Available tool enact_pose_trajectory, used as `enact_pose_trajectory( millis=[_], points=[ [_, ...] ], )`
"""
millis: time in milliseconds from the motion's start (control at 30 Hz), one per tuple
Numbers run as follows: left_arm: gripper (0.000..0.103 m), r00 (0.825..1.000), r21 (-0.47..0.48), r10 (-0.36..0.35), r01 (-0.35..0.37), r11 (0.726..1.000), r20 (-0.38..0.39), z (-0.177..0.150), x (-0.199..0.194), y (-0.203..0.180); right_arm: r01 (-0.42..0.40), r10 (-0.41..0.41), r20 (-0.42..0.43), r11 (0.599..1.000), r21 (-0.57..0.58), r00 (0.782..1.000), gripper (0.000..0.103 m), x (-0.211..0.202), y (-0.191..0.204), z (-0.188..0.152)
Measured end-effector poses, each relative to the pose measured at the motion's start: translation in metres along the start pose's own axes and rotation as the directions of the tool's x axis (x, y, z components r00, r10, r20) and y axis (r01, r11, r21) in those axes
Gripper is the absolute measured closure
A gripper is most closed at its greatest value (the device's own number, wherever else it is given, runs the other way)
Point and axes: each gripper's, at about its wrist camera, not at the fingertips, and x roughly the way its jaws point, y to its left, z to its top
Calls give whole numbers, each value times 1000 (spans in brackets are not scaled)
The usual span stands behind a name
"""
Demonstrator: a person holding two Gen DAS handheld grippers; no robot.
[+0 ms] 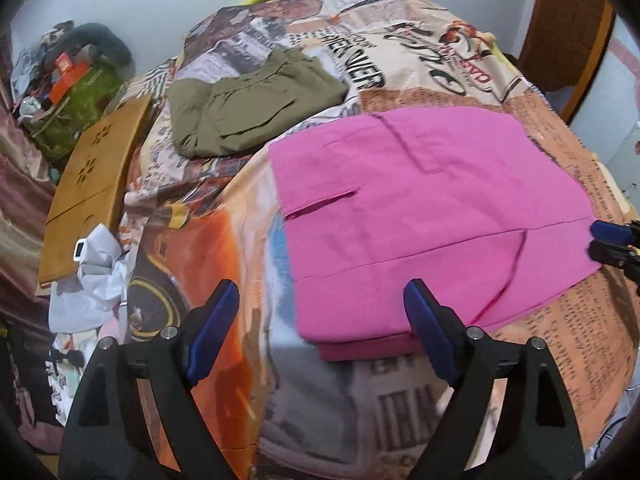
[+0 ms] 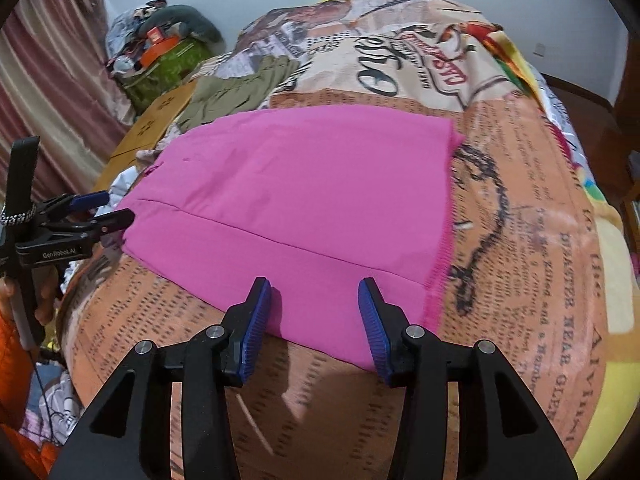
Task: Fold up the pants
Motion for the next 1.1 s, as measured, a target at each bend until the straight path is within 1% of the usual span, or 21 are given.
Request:
enact_pose_trajectory(
  millis=[67,133,300,467,633,800,900,1100],
  points=[
    [17,1000,-18,-23,23,1000,-3,-3,0,5,10,-10,3,1000,8,1000,61,-2,-4,-2],
    [17,1000,-23,-28,28,999,-4,-5,0,6,19,-19,2,1000,18,1000,61,-3,-7,-3],
    [18,1000,-31,-28,28,999,-12,-1,-2,5,8,-8,-2,999,49,1000,60,-5,-12,0],
    [18,999,-25,-22,22,999,29,12,-13,5,16,-16,26,1000,16,1000,60,-13,-8,10],
    [18,996,-30,0,3,1000,85,39,-20,10,25,-24,85,1000,-14,996,60,-22,-5,29],
    [18,991,-46,36,-31,998,131,69,-18,18,50,-46,119,998,-34,992,60,-19,-9,50],
    [18,991,-58,23,-16,998,130,85,-10,24,61,-56,134,997,-35,989,60,-16,-15,63],
    [18,994,-69,37,-29,997,106,111,15,34,83,-81,152,996,-10,985,60,-4,-36,87]
  ],
)
